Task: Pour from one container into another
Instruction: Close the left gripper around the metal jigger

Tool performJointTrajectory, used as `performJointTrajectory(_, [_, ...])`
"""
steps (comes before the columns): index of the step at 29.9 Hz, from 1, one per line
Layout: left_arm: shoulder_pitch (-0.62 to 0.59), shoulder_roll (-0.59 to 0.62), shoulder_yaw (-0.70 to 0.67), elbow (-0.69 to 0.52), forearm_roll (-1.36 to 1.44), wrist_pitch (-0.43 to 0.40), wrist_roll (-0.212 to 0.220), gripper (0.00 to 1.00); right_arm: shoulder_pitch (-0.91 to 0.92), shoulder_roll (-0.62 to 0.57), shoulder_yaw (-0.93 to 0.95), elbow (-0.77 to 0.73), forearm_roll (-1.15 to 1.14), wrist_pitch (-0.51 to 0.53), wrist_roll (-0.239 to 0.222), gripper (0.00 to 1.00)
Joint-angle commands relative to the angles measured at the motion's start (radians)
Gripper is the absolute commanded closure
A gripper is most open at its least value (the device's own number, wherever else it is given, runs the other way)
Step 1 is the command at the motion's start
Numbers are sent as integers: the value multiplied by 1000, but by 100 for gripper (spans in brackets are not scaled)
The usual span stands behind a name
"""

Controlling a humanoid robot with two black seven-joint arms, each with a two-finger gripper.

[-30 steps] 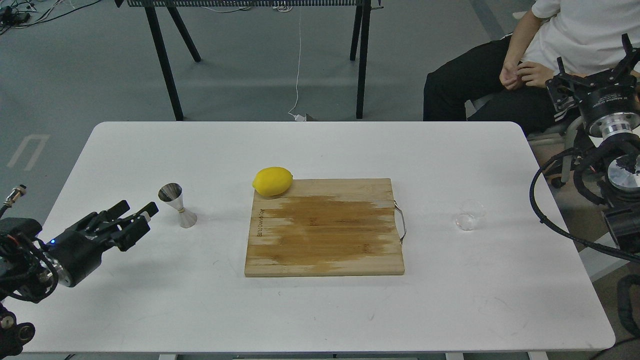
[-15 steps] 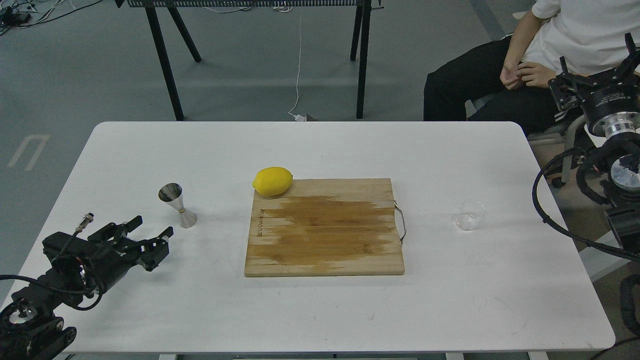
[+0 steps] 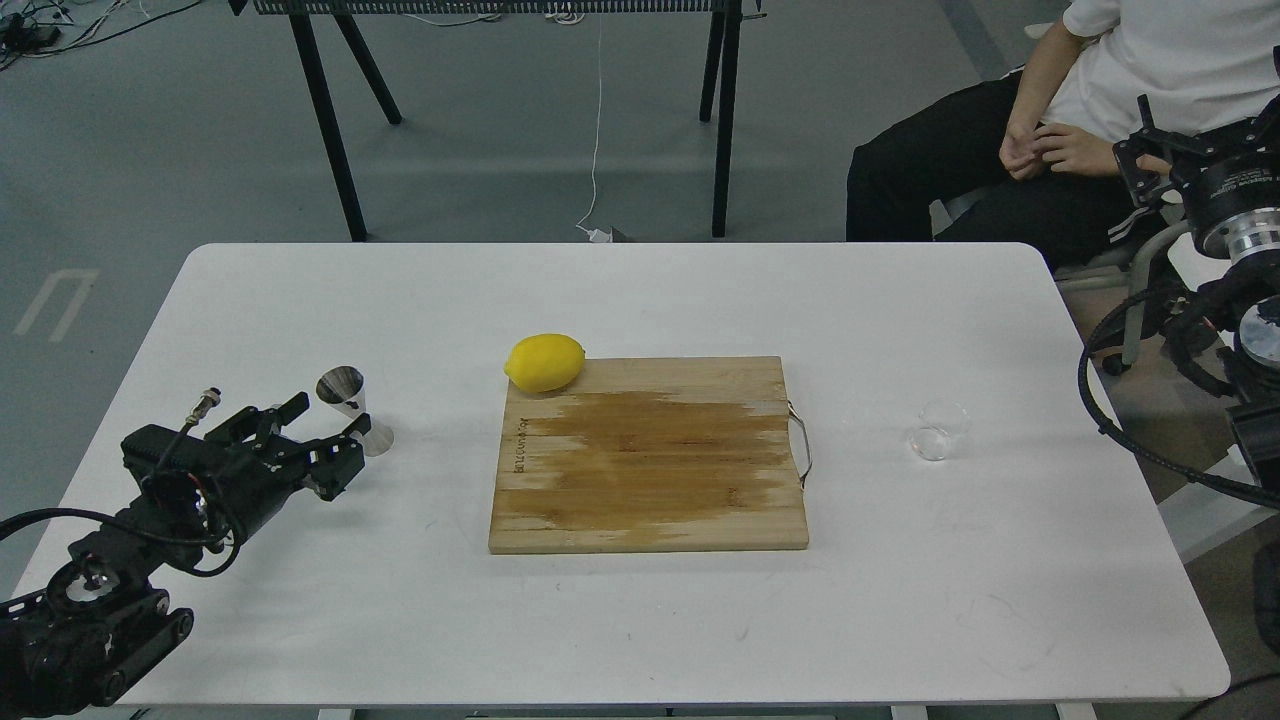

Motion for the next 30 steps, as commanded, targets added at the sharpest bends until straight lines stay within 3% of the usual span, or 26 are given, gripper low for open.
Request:
performJointTrajectory(1, [-13, -23, 0, 26, 1, 0, 0, 18, 2, -3, 1, 1, 0, 0, 0, 0])
performJointTrajectory(5, [-33, -52, 0, 77, 1, 0, -1, 24, 7, 0, 3, 1, 0, 0, 0, 0])
performJointTrajectory(19, [-57, -66, 101, 104, 1, 0, -3, 83, 7, 1, 1, 1, 0, 0, 0, 0])
performJointTrajectory(30, [-80, -63, 95, 91, -2, 0, -8, 94, 7, -3, 1, 1, 0, 0, 0, 0])
